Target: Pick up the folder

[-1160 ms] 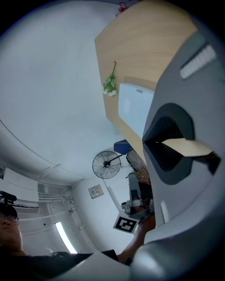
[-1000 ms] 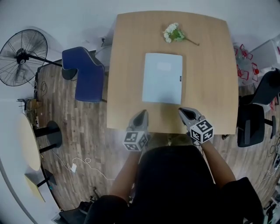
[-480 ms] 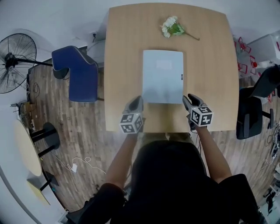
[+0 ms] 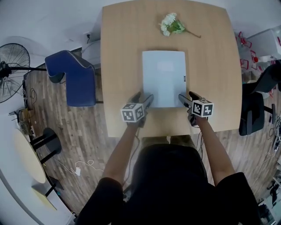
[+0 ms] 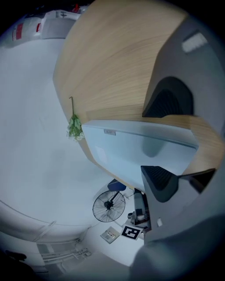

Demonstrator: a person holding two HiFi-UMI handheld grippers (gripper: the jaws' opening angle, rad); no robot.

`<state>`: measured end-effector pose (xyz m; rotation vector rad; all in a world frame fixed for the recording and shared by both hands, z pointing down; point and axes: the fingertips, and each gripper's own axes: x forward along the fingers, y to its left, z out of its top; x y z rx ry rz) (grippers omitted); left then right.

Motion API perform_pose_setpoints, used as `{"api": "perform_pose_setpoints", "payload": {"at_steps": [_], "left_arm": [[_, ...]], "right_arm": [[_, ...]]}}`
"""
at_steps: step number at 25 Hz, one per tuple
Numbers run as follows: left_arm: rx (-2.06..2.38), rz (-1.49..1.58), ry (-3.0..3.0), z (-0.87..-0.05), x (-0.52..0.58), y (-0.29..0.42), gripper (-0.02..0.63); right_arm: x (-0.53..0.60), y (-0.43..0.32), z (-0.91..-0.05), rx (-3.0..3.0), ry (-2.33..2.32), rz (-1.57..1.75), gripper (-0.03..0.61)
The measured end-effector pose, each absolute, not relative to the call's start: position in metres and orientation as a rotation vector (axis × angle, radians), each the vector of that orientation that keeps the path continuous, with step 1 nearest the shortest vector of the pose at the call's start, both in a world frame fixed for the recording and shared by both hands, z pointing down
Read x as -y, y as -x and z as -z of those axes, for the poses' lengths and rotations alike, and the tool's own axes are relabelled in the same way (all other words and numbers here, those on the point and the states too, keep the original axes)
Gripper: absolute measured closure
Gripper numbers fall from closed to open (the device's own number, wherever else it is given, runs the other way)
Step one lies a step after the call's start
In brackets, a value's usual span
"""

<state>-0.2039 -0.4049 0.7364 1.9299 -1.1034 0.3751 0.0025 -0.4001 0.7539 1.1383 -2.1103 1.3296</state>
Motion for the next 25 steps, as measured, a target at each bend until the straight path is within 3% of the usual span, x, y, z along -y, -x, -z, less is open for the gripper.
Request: {"api": "perform_pose_setpoints", "payload": {"at_steps": [4, 13, 25], "left_arm": [[1.016, -0.371, -1.888, -0.756, 0.412, 0.196, 0.244], [0.860, -0.358, -1.852, -0.776, 0.413, 0.179, 0.201], [0.877, -0.378, -1.845, -0.775, 0.414, 0.176, 0.204]], "right_arm": [[0.406, 0.006, -0.766, 2.108, -1.120, -1.427, 0.197], [0.406, 0.024, -0.784, 2.084, -1.002, -1.487, 0.176], [0.406, 0.026, -0.786, 2.094, -1.021, -1.504, 0.163]]}}
